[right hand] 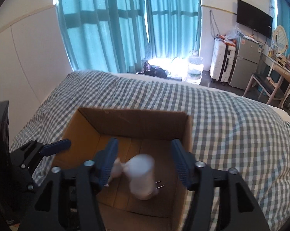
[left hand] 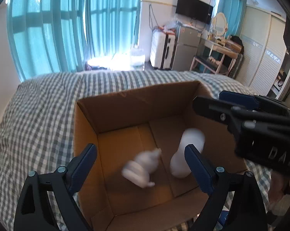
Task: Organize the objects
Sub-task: 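Carry the bunny and cylinder into the box and open both tools, then move both tools back to the pile of items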
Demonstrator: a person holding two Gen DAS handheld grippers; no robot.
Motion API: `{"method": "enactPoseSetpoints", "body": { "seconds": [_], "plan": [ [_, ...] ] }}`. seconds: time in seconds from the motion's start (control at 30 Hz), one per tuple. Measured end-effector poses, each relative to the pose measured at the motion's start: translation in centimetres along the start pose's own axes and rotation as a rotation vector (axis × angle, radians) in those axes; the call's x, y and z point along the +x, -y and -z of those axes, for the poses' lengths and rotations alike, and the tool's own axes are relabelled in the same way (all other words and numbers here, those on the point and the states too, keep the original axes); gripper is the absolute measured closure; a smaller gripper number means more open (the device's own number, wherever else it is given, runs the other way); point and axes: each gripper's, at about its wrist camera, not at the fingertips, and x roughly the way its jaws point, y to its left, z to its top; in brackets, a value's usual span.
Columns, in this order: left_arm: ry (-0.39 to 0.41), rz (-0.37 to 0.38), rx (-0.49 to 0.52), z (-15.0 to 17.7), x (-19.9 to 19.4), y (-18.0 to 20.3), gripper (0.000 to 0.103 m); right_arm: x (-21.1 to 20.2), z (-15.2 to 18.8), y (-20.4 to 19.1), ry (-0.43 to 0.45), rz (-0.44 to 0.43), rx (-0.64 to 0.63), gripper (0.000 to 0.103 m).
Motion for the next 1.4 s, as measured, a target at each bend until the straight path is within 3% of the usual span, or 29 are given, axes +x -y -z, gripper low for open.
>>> {"method": "enactPoseSetpoints", "body": {
  "seconds": [0.4, 0.63, 0.8, 1.03, 1.4],
  "plan": [
    [0.121, -0.049, -0.052, -1.3, -12.7, 0.8, 0.005, -16.6, -1.7, -2.0, 0.197, 0.082, -0.034, 0.033],
    [0.177, -0.078, -0.041, 0.3, -19.0, 1.8, 0.004, -22.6, 1.1, -3.1, 0.197, 0.118, -0.078, 0.032],
    [0.179, -0.079, -0.017, 2.2, -20.8, 3.1, 0.002, -24.9, 4.3, -3.1, 0.183, 0.158, -0.135, 0.032],
    [0.124, -0.112, 0.024, 6.4, -19.7, 4.4, 0.002, -24.7, 9.1, -1.9, 0.115, 0.158, -0.15, 0.032],
    [-0.021, -0.152, -0.018, 14.3, -13.3, 4.3, 0.002, -17.2, 17.9, -2.7, -0.06, 0.09, -0.085, 0.032]
  ]
}}
